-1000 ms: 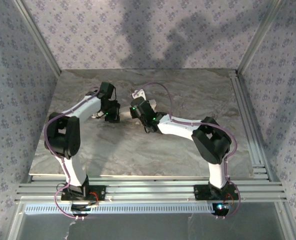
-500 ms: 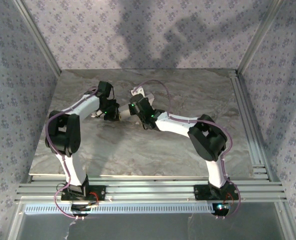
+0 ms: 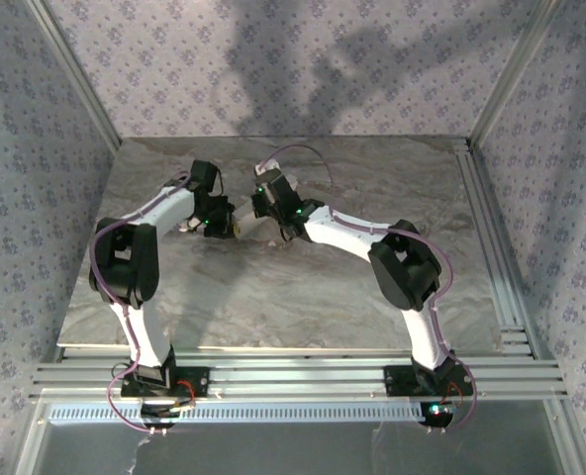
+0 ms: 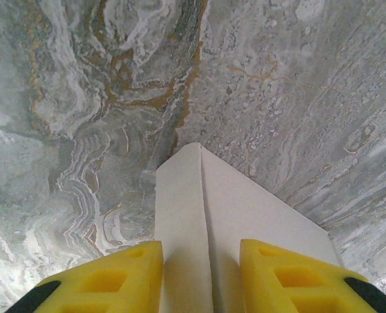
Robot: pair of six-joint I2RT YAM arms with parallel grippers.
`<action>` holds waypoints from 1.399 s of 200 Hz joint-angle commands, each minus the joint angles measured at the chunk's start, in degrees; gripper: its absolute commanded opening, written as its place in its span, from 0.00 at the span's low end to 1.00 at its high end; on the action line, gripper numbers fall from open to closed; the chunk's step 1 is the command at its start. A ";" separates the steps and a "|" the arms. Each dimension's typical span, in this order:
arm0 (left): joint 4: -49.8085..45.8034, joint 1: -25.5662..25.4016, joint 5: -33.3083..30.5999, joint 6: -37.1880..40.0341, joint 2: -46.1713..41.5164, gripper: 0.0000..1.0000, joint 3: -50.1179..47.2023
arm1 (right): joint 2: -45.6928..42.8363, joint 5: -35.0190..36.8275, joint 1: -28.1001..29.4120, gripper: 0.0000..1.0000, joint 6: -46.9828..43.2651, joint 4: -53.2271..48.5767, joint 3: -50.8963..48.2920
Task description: Fold the paper box
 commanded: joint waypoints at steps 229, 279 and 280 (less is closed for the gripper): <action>-4.47 1.46 -15.81 54.60 6.31 0.53 16.20 | -14.65 -30.93 -17.99 0.16 30.94 -13.27 -17.75; -13.40 0.16 -15.69 65.02 21.08 0.48 33.64 | -5.87 -37.18 -16.70 0.08 36.48 -8.57 -14.46; -13.53 0.15 -15.66 65.03 21.23 0.48 33.71 | -5.75 -37.07 -16.58 0.08 36.47 -8.64 -14.38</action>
